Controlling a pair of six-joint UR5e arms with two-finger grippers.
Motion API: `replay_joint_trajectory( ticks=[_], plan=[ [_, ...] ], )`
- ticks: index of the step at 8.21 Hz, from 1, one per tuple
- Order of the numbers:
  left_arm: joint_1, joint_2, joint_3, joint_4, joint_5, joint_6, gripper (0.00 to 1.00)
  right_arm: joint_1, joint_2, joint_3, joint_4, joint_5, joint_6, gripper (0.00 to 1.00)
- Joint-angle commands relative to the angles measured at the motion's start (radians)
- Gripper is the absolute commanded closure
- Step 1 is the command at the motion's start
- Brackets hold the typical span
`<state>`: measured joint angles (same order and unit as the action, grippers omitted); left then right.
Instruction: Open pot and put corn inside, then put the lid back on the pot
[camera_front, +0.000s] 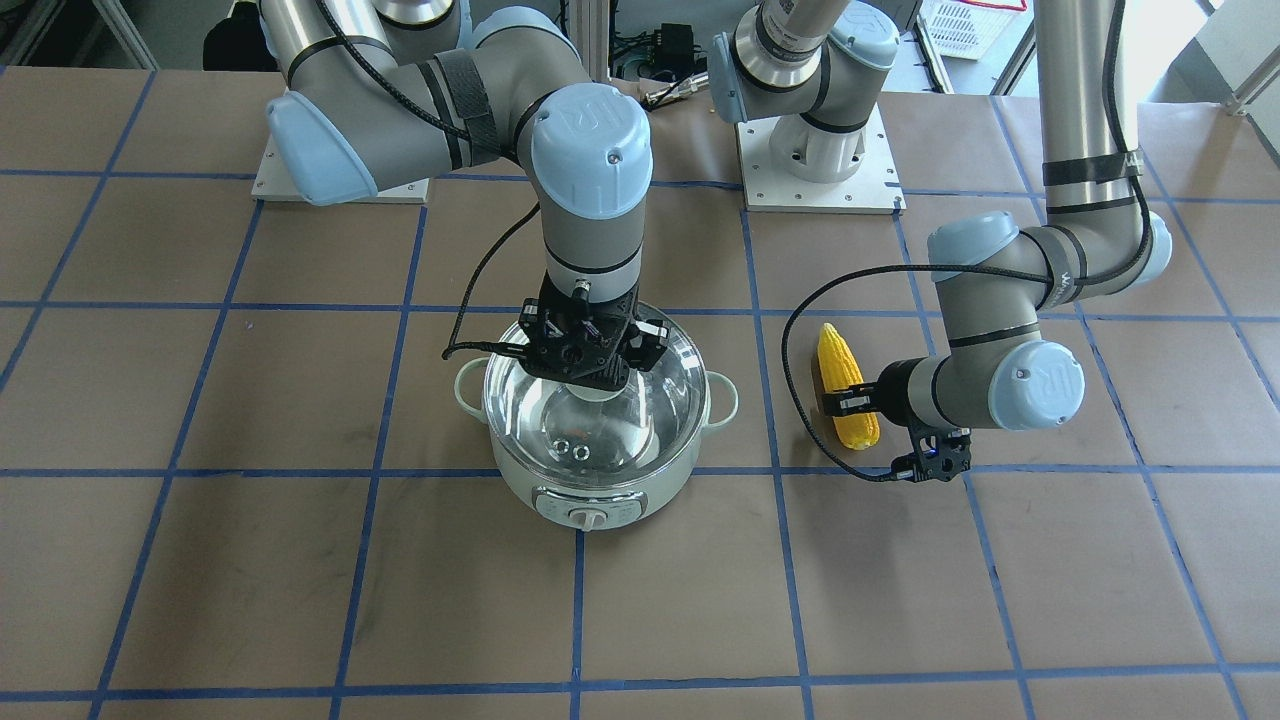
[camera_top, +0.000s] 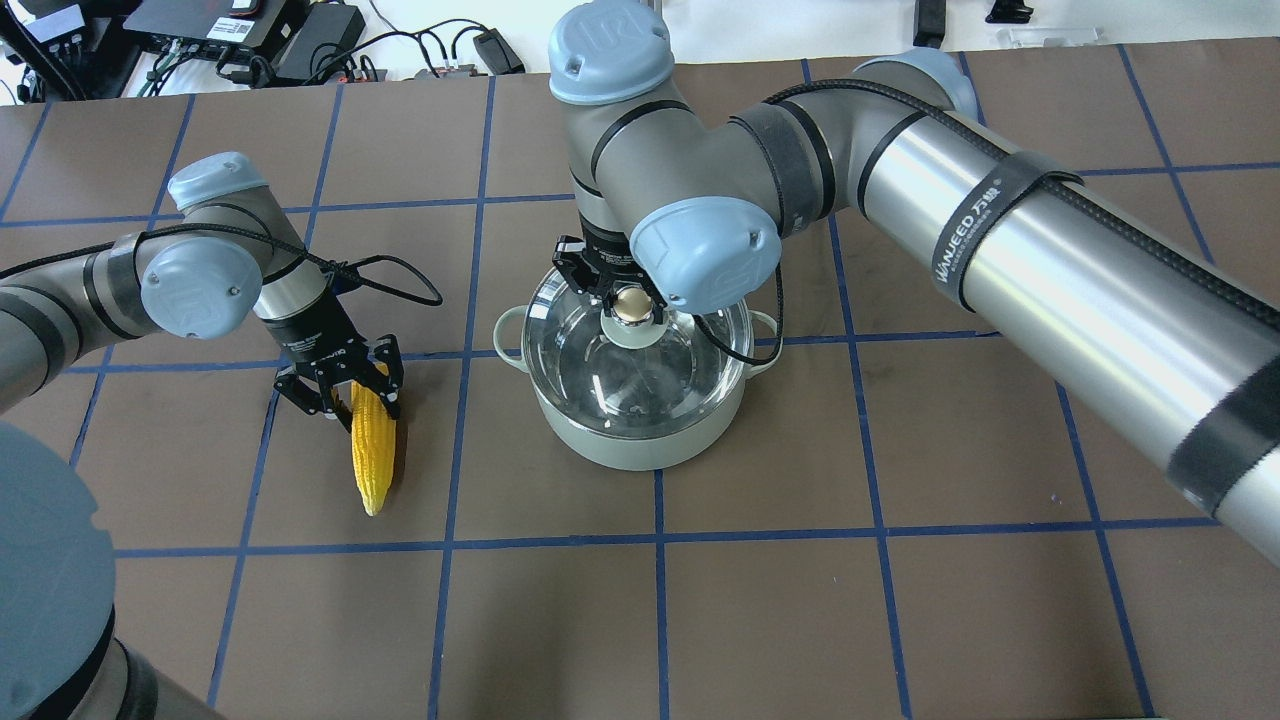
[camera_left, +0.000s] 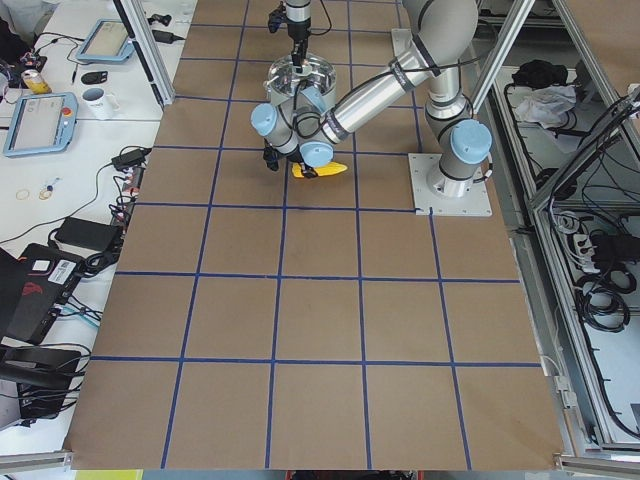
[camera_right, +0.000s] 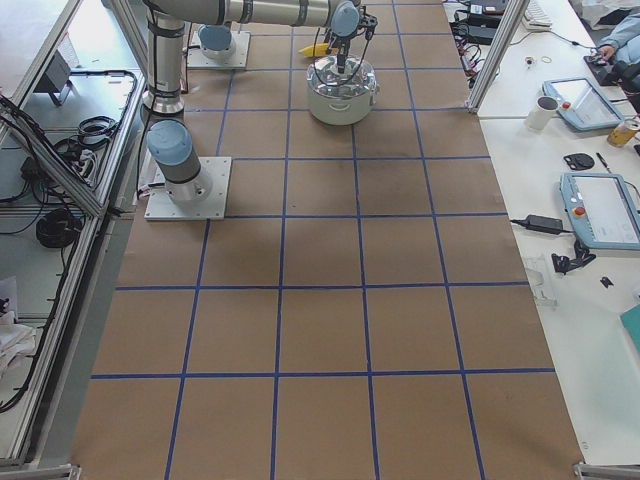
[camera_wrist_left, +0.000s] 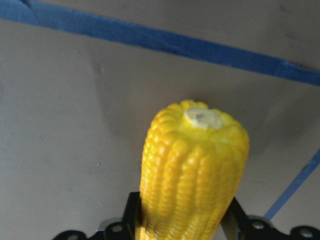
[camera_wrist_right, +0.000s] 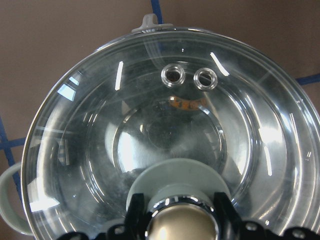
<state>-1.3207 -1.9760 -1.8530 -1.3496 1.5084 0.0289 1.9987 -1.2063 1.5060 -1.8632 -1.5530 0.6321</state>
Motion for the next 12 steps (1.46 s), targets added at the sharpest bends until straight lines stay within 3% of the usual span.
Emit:
replay_joint_trajectory(
  ticks=[1,3,4,7,8,10,12],
  plan=[
    [-0.005,0.029,0.002,-0.005,-0.001,0.012,1.00,0.000,-0.001,-0.027,0.001,0.001,-0.012,0.83],
    [-0.008,0.098,0.005,-0.020,-0.019,-0.003,1.00,-0.021,-0.021,-0.084,0.086,-0.004,-0.044,0.83],
    [-0.009,0.155,0.005,-0.057,-0.014,0.000,1.00,-0.053,-0.066,-0.090,0.126,-0.018,-0.160,0.84],
    [-0.047,0.285,0.095,-0.083,-0.022,-0.004,1.00,-0.286,-0.209,-0.082,0.315,-0.025,-0.492,0.90],
    [-0.095,0.287,0.135,-0.083,-0.028,-0.045,1.00,-0.355,-0.232,-0.082,0.358,-0.088,-0.631,0.91],
    [-0.242,0.283,0.226,-0.071,-0.152,-0.247,1.00,-0.457,-0.251,-0.078,0.397,-0.133,-0.782,0.94],
    [-0.317,0.279,0.285,-0.071,-0.262,-0.349,1.00,-0.526,-0.253,-0.078,0.403,-0.134,-0.880,0.94]
  ],
)
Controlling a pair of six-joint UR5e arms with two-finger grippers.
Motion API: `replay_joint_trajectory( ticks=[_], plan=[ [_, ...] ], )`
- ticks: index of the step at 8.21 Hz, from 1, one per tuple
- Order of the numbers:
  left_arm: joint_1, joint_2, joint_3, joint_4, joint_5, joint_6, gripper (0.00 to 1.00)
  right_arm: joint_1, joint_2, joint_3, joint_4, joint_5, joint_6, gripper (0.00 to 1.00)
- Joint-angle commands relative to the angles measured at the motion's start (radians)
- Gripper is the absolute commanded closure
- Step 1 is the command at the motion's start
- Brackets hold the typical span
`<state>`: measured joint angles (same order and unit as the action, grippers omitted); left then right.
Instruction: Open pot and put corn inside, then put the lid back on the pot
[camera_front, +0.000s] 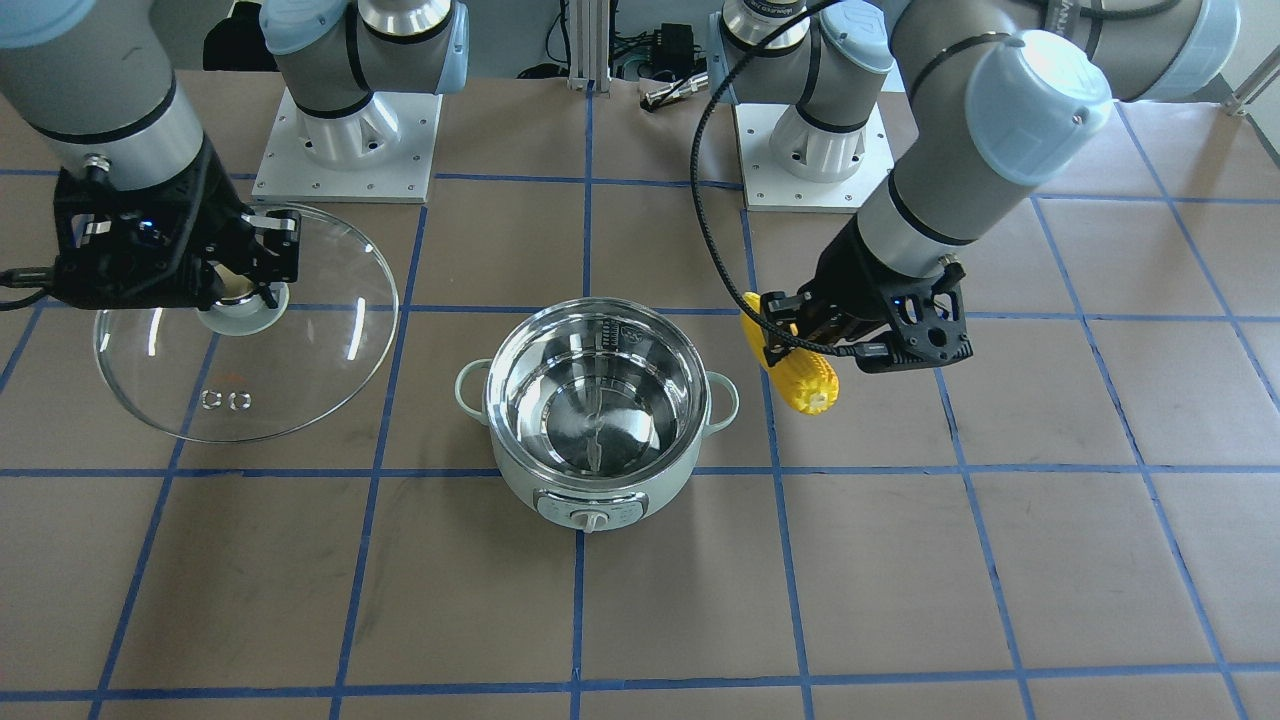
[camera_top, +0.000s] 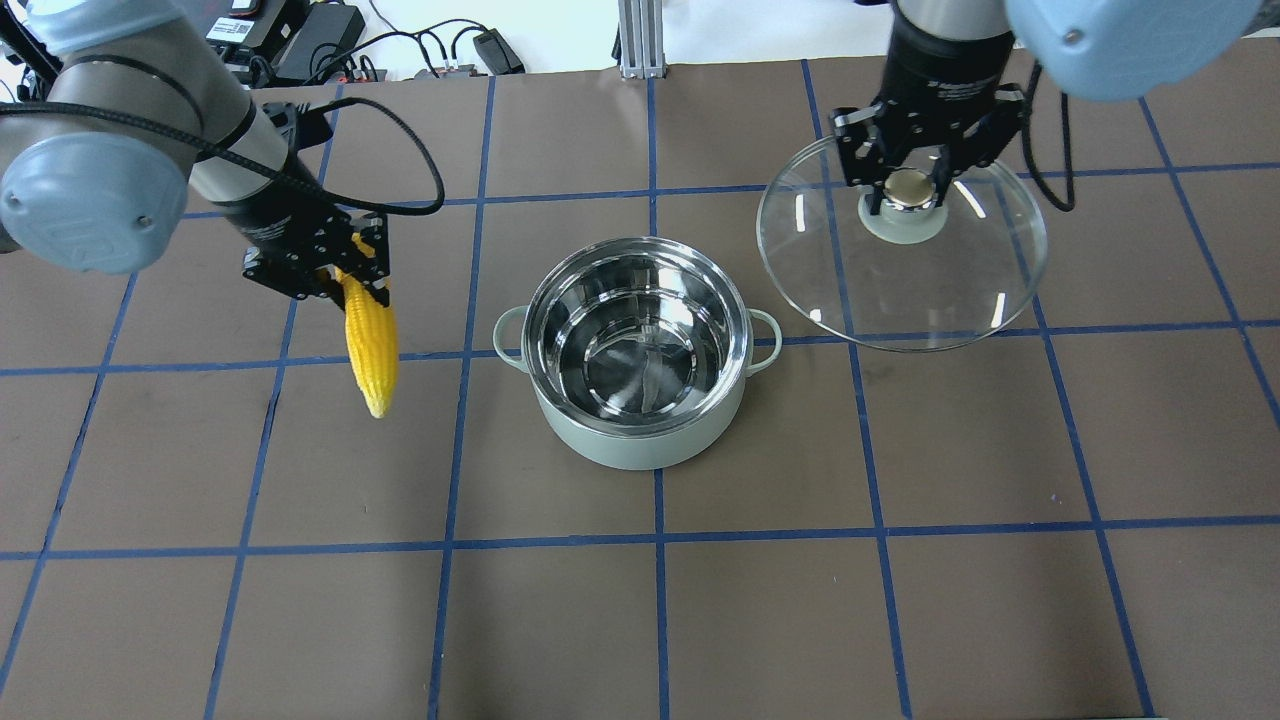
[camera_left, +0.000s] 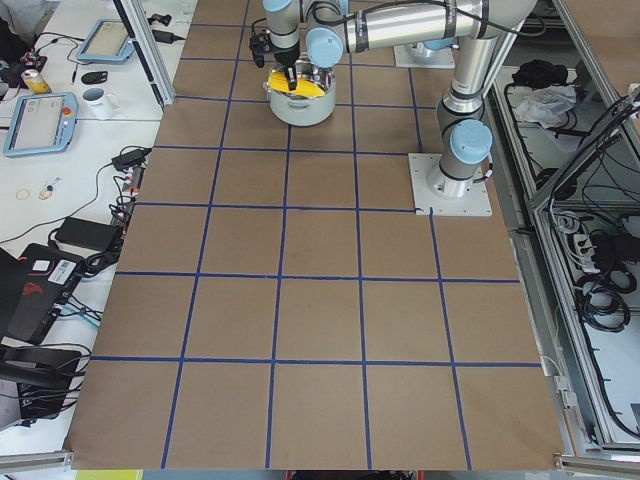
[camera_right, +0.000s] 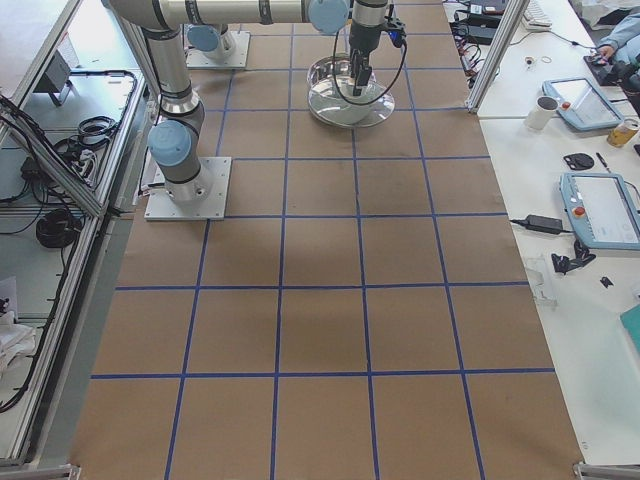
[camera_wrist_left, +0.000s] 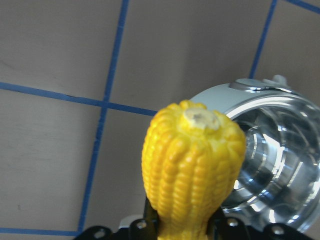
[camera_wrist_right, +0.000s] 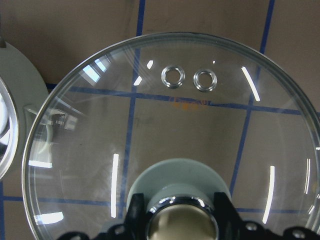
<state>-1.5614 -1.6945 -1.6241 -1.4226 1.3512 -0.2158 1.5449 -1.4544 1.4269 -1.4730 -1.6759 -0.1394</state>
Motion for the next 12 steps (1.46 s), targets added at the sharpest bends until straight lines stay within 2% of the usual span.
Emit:
replay_joint_trajectory(
  ticks=[1,3,4,6,7,8,10,11,12],
  plan=[
    [-0.089,-0.008,0.055,0.013,-0.191,-0.143,1.00,-0.112,-0.004,0.003,0.023,-0.011,-0.152,0.94],
    [-0.115,-0.022,0.050,0.019,-0.260,-0.151,1.00,-0.147,-0.004,0.004,0.039,-0.004,-0.192,0.95],
    [-0.133,-0.065,0.044,0.021,-0.261,-0.142,1.00,-0.147,-0.004,0.007,0.039,-0.004,-0.192,0.95],
    [-0.215,-0.161,0.044,0.056,-0.248,-0.138,1.00,-0.144,-0.004,0.013,0.036,-0.007,-0.192,0.95],
    [-0.229,-0.204,0.044,0.083,-0.235,-0.137,1.00,-0.144,-0.004,0.013,0.036,-0.004,-0.193,0.95],
    [-0.230,-0.230,0.044,0.093,-0.183,-0.135,1.00,-0.144,-0.004,0.015,0.036,-0.002,-0.192,0.95],
    [-0.230,-0.261,0.044,0.094,-0.178,-0.145,1.00,-0.147,-0.006,0.018,0.036,0.001,-0.192,0.95],
    [-0.230,-0.266,0.044,0.093,-0.178,-0.149,0.87,-0.144,-0.006,0.018,0.034,0.004,-0.190,0.94],
    [-0.230,-0.267,0.044,0.093,-0.178,-0.154,0.40,-0.144,-0.006,0.018,0.031,0.004,-0.189,0.96]
  ],
)
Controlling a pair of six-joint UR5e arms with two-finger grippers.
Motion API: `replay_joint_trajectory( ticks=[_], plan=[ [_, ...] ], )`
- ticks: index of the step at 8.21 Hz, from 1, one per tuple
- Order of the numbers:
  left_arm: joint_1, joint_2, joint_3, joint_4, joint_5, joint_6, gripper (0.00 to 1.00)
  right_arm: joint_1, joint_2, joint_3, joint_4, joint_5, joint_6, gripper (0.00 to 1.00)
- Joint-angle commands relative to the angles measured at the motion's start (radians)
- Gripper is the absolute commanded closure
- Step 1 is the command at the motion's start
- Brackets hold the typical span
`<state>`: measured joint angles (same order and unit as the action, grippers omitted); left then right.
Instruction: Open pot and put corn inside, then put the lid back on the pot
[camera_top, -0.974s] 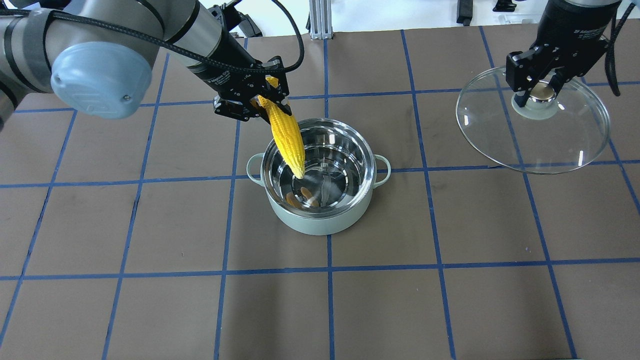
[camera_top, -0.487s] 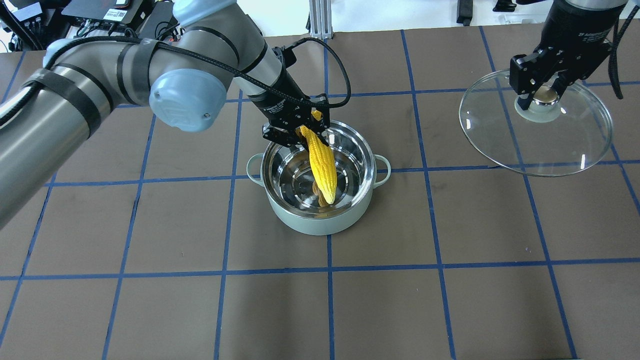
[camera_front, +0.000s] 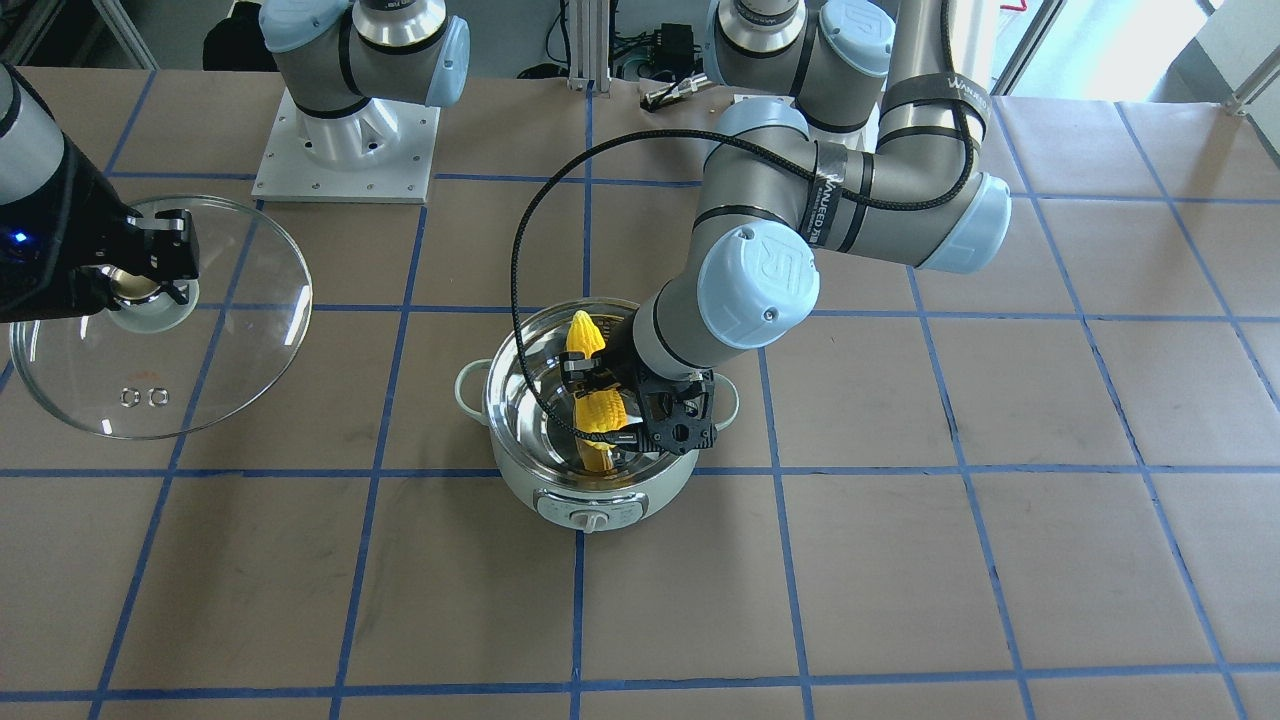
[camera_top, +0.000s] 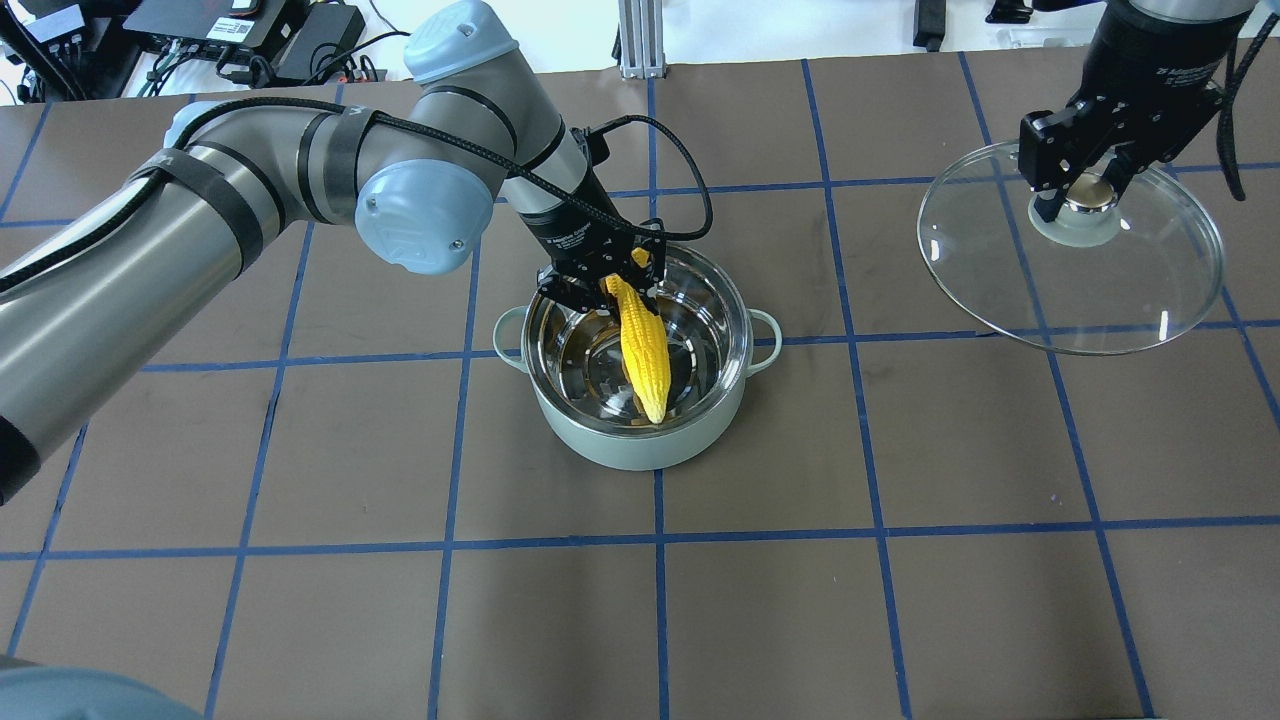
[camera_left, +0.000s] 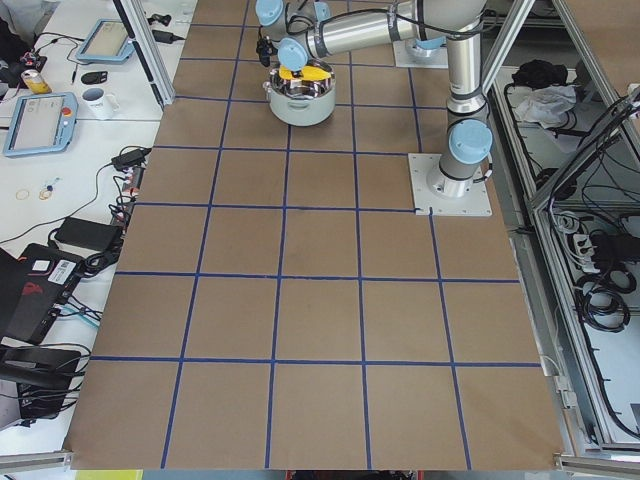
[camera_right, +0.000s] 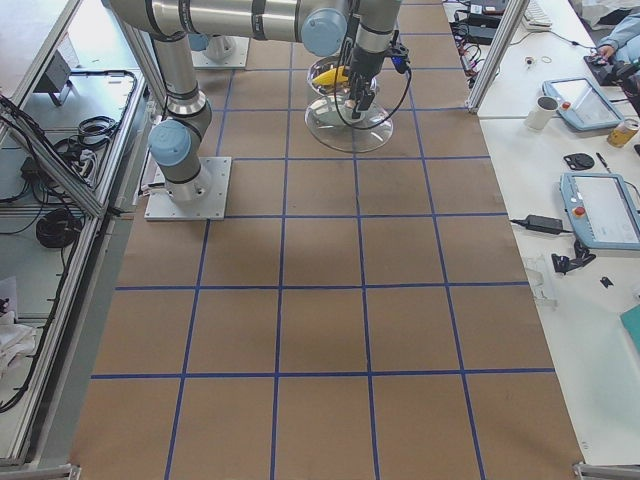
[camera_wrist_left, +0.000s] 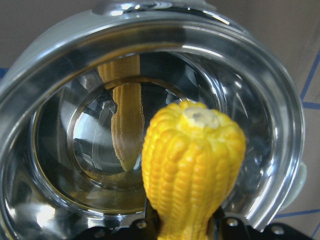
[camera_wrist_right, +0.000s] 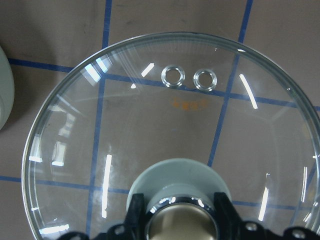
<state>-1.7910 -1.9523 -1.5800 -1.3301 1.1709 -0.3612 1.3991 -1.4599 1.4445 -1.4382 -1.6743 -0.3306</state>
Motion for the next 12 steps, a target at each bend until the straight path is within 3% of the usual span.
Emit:
replay_joint_trajectory(
  ticks=[1,2,4,7,9,12],
  plan=[
    [-0.001,-0.008,0.005,0.002,0.004,-0.039,0.06,0.001,0.000,0.001,-0.005,0.002,0.002,0.97],
    [-0.001,-0.004,0.008,0.002,0.003,-0.070,0.00,0.003,0.000,0.001,-0.005,0.002,0.008,0.97],
    [-0.001,0.016,0.011,-0.004,0.006,-0.070,0.00,0.004,-0.002,0.001,-0.007,0.002,0.013,0.97],
    [0.012,0.050,0.079,-0.015,0.307,0.058,0.00,0.061,-0.002,-0.009,-0.014,0.027,0.076,0.96],
    [0.069,0.091,0.144,-0.071,0.416,0.218,0.00,0.180,0.004,-0.012,-0.074,0.028,0.200,0.96],
    [0.223,0.157,0.176,-0.168,0.421,0.365,0.00,0.352,0.058,-0.012,-0.158,0.099,0.408,0.96]
  ],
)
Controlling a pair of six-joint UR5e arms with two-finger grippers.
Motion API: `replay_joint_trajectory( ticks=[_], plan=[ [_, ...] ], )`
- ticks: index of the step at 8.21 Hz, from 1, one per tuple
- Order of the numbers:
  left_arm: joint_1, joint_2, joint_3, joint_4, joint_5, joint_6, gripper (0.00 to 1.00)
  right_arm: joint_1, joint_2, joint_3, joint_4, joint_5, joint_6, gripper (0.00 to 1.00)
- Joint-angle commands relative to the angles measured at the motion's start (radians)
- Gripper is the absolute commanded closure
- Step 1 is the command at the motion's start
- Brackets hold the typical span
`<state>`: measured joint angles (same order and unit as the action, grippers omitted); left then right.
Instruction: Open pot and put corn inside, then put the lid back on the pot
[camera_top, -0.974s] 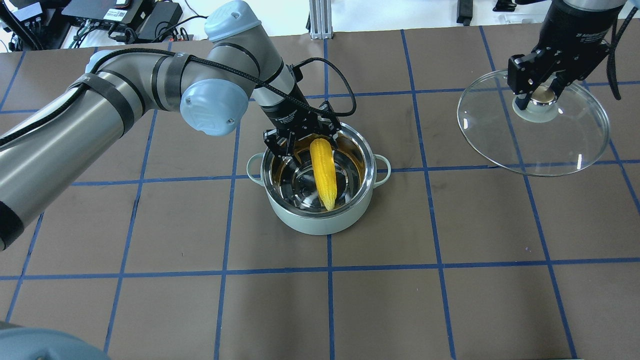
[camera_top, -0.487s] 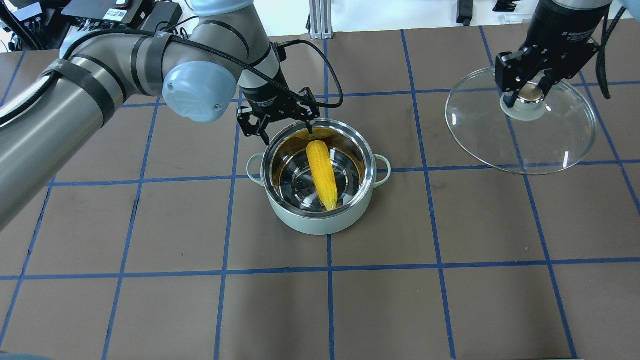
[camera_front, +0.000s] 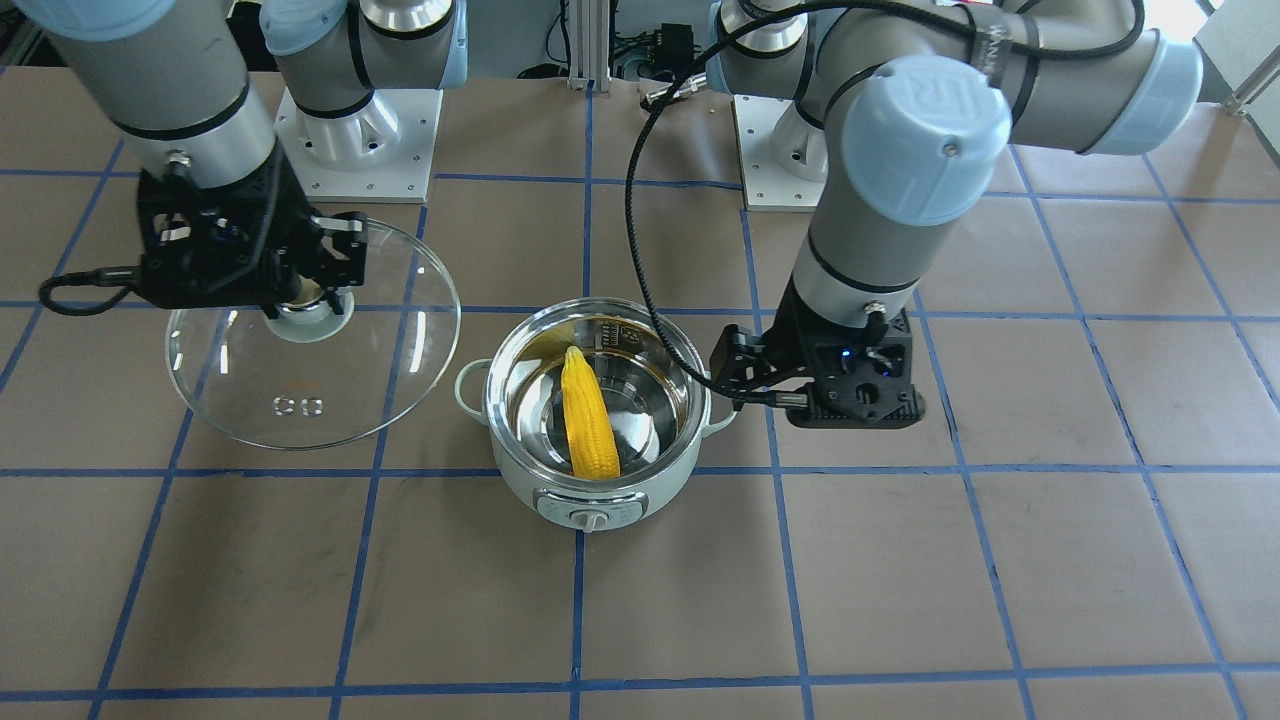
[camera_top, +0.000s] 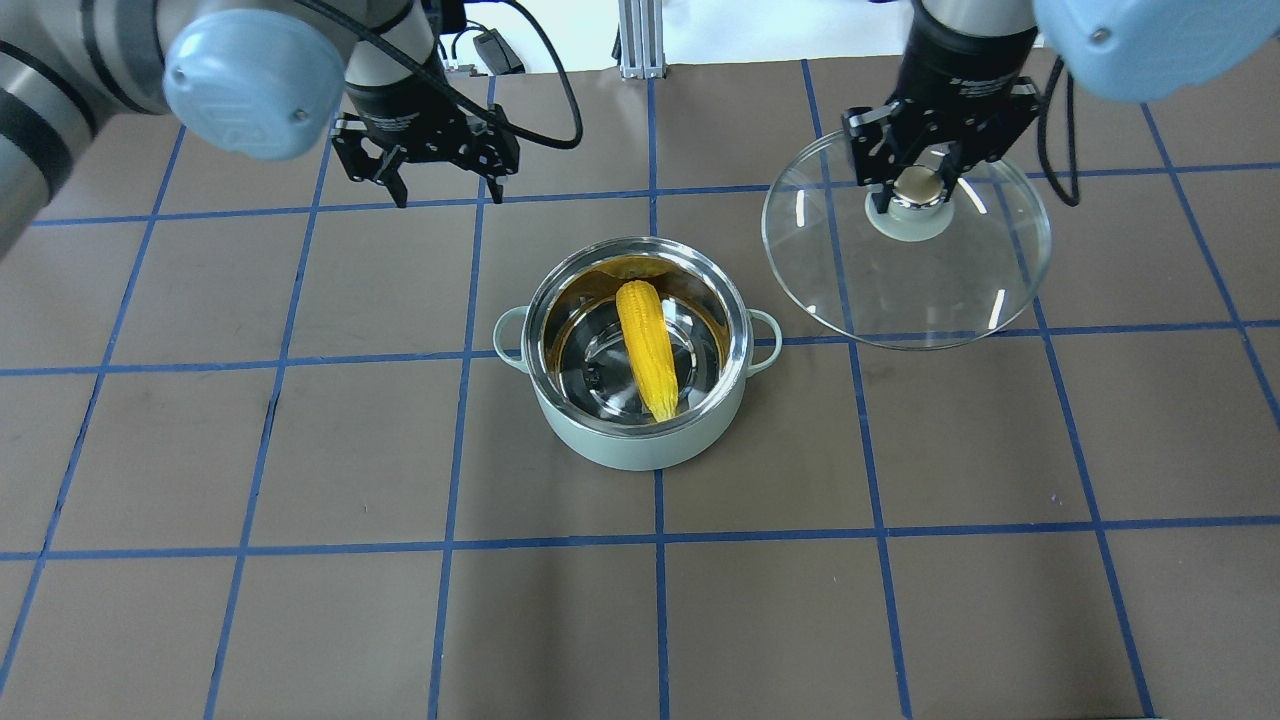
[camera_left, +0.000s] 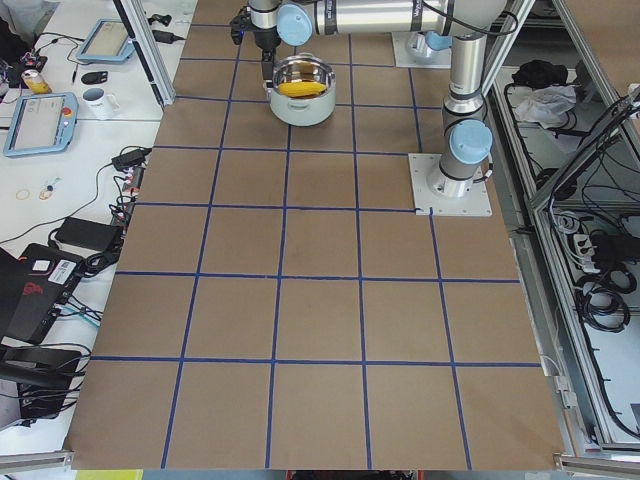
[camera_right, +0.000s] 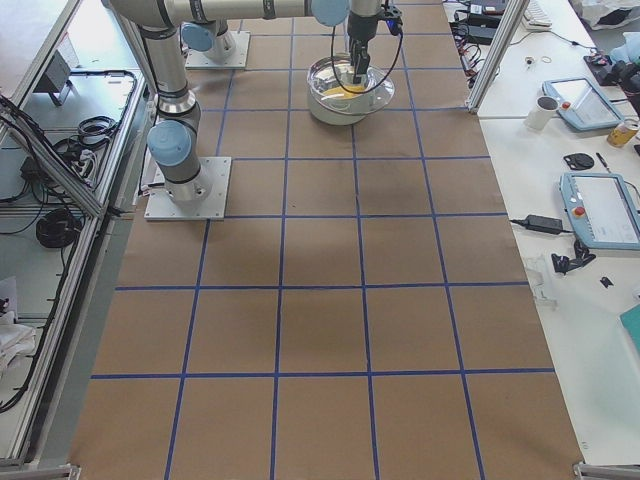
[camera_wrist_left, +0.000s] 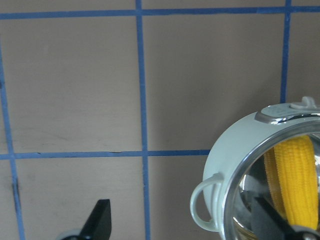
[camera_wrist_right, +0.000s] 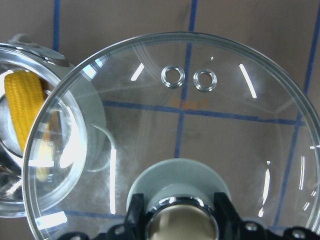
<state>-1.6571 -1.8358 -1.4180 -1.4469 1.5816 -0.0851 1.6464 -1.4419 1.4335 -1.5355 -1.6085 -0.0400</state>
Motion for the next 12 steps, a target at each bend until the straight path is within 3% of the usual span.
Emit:
replay_joint_trajectory(
  ticks=[1,4,6,7,12],
  plan=[
    [0.112,0.068,0.014,-0.096,0.029,0.094,0.00,0.169,0.066,0.001,-0.115,0.036,0.170,0.96],
    [0.114,0.144,0.014,-0.112,0.060,0.122,0.00,0.307,0.159,0.001,-0.230,0.038,0.270,0.96],
    [0.109,0.154,0.002,-0.092,0.061,0.096,0.00,0.323,0.181,0.002,-0.248,0.045,0.322,0.97],
    [0.105,0.158,0.001,-0.093,0.064,0.096,0.00,0.325,0.185,0.008,-0.259,0.100,0.316,0.98],
    [0.096,0.161,-0.019,-0.086,0.063,0.090,0.00,0.343,0.215,0.059,-0.306,0.107,0.348,0.98]
  ],
)
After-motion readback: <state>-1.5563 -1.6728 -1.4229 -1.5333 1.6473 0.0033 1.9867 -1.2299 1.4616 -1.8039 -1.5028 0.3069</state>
